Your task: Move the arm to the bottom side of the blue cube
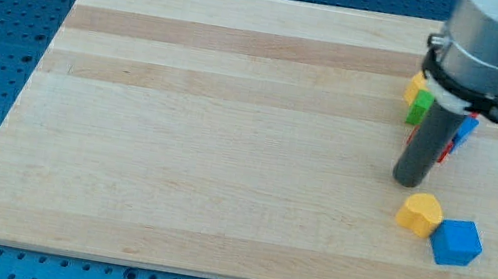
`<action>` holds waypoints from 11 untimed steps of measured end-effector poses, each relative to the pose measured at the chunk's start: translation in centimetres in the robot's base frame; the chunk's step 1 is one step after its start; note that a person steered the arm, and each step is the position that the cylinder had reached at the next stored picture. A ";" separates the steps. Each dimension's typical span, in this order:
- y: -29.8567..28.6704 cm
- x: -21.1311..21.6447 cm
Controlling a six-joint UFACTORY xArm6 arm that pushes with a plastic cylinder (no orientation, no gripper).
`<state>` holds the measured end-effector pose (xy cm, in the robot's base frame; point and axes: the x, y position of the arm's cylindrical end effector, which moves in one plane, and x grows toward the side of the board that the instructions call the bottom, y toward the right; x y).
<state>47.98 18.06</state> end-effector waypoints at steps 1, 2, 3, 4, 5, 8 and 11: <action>5.9 -0.8; 11.6 -0.8; 11.9 -0.8; 13.6 -0.8; 16.3 -0.9; 16.5 9.2; 1.4 9.9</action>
<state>57.83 19.49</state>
